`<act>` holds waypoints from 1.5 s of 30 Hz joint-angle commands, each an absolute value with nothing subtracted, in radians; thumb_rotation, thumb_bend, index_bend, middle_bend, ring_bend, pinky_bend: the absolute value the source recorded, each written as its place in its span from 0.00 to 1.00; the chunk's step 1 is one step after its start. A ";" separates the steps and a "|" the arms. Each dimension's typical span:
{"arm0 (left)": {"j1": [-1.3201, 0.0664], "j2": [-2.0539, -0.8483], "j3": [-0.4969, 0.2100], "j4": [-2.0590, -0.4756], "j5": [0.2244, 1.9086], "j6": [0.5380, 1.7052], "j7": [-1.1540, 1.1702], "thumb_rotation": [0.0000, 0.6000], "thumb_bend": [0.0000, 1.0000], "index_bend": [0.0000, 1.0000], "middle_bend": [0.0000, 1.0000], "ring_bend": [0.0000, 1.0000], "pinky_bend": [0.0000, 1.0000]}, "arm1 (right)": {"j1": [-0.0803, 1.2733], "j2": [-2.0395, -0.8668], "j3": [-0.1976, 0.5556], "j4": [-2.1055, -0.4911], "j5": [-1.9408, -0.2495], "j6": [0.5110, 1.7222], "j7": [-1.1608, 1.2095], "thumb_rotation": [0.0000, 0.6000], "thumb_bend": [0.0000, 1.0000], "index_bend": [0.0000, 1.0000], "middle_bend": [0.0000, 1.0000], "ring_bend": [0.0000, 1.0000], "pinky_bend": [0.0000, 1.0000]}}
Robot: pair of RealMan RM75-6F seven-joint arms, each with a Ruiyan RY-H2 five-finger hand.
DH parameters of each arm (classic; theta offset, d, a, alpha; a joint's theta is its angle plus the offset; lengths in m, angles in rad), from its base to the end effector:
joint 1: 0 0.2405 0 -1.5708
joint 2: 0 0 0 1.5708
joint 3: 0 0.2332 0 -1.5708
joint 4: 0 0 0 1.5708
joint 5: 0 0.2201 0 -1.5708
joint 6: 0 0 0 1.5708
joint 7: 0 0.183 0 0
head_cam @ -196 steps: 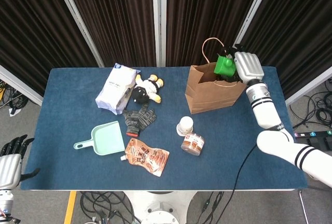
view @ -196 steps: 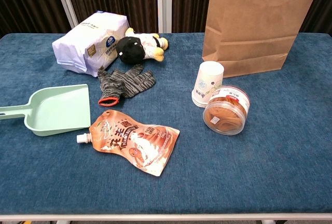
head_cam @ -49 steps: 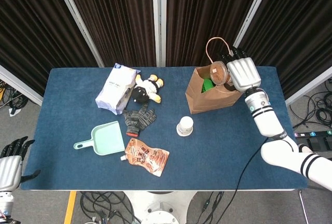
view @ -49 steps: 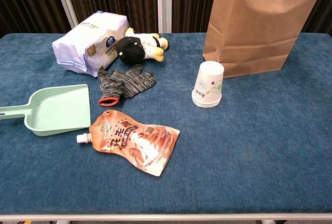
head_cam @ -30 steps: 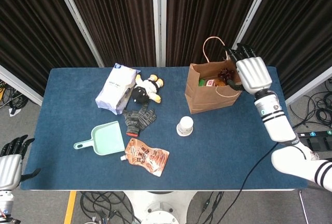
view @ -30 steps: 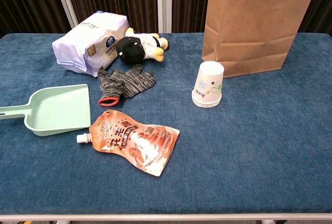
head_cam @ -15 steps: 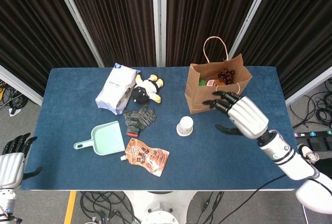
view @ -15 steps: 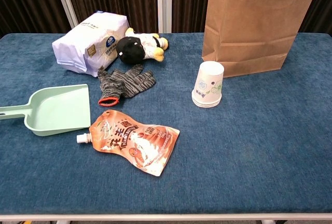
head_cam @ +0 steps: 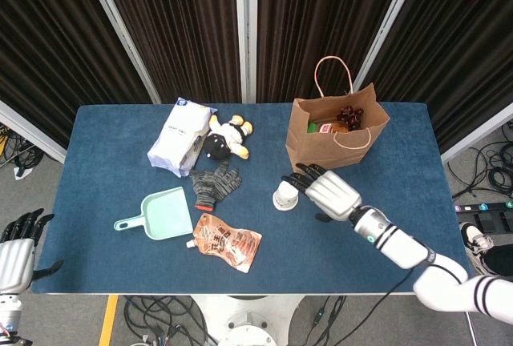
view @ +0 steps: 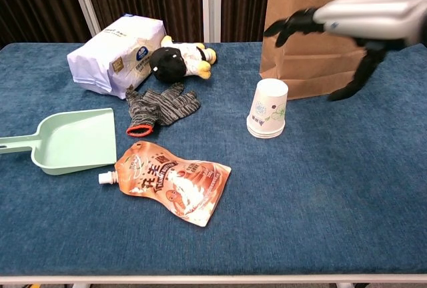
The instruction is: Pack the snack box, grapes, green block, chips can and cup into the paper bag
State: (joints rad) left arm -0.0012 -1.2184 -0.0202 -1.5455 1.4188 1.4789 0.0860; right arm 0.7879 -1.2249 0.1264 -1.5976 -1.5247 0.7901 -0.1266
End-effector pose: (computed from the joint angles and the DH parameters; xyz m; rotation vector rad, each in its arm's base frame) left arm -0.3304 0.1853 0.1144 -1.3076 -0.9750 -0.7364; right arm -0.1089 -0.3544 0.0082 2.2345 -0.6216 0.8633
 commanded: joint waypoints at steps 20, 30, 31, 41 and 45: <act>-0.003 -1.227 -0.019 -1.525 1.410 1.462 0.068 1.00 0.04 0.24 0.20 0.12 0.15 | 0.880 -1.608 0.122 -1.206 -1.359 0.780 -0.284 1.00 0.18 0.60 0.46 0.29 0.63; -0.003 -1.226 -0.019 -1.525 1.413 1.465 0.067 1.00 0.04 0.24 0.20 0.12 0.15 | 0.841 -1.403 0.136 -1.469 -1.546 1.007 -0.148 1.00 0.18 0.64 0.49 0.30 0.63; -0.003 -1.226 -0.019 -1.525 1.414 1.465 0.068 1.00 0.04 0.24 0.20 0.12 0.15 | 0.834 -1.372 0.141 -1.508 -1.567 1.038 -0.133 1.00 0.18 0.65 0.49 0.30 0.62; -0.009 -1.224 -0.021 -1.529 1.419 1.463 0.070 1.00 0.04 0.24 0.20 0.12 0.15 | 0.749 -1.103 0.268 -1.765 -1.641 1.320 0.010 1.00 0.16 0.65 0.49 0.30 0.61; -0.008 -1.225 -0.020 -1.529 1.422 1.466 0.070 1.00 0.04 0.24 0.20 0.12 0.15 | 0.724 -1.054 0.325 -1.781 -1.583 1.367 0.037 1.00 0.16 0.65 0.49 0.30 0.60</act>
State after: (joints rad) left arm -0.0080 -1.2254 -0.0203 -1.5289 1.4214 1.4660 0.0703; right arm 0.7409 -1.0743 0.2996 -1.7686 -1.6123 1.3476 0.0228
